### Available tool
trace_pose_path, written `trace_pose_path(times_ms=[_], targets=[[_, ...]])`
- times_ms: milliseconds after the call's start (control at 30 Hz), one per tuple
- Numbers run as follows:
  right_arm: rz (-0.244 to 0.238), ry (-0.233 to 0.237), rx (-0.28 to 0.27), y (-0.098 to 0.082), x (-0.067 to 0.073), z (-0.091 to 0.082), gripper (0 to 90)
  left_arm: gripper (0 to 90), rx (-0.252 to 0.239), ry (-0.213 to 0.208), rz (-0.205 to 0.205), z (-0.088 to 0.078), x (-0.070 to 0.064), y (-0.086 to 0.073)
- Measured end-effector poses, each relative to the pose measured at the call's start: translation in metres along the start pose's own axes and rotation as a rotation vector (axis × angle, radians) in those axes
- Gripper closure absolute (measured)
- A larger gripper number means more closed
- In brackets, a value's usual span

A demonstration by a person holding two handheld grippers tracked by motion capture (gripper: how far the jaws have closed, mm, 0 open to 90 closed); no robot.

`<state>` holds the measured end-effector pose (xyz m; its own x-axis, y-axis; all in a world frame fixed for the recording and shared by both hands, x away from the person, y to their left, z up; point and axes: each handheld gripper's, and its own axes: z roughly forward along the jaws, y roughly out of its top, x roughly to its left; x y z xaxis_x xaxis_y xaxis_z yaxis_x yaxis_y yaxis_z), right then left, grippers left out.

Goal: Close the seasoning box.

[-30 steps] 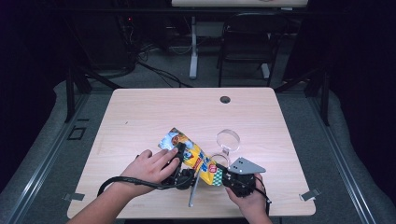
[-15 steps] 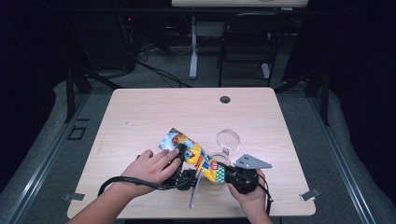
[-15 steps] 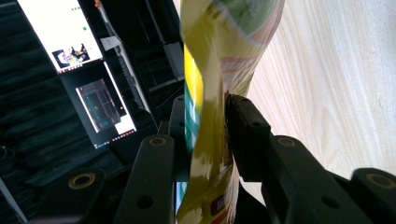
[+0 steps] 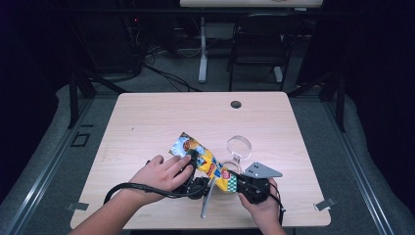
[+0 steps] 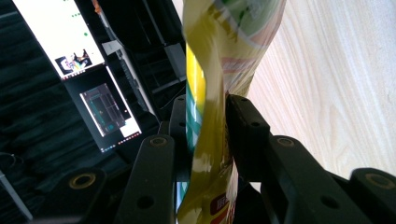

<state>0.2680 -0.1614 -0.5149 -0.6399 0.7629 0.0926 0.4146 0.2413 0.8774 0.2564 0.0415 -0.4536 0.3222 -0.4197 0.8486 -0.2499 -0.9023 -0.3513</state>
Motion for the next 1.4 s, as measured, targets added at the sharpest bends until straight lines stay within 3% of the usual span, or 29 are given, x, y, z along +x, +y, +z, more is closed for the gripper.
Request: trace_pose_path(times_ms=[333, 700, 1400], targets=[[-0.026, -0.013, 0.017, 0.0, 0.002, 0.001, 87.8, 73.1, 0.01, -0.014, 0.022, -0.001, 0.003, 0.003], [-0.035, -0.02, 0.016, 0.0, 0.001, 0.001, 87.9, 75.6, 0.007, 0.009, 0.05, -0.004, 0.006, 0.007], [-0.039, -0.02, 0.026, 0.001, 0.002, 0.0, 88.0, 78.8, 0.002, -0.007, 0.063, -0.005, 0.013, 0.01]])
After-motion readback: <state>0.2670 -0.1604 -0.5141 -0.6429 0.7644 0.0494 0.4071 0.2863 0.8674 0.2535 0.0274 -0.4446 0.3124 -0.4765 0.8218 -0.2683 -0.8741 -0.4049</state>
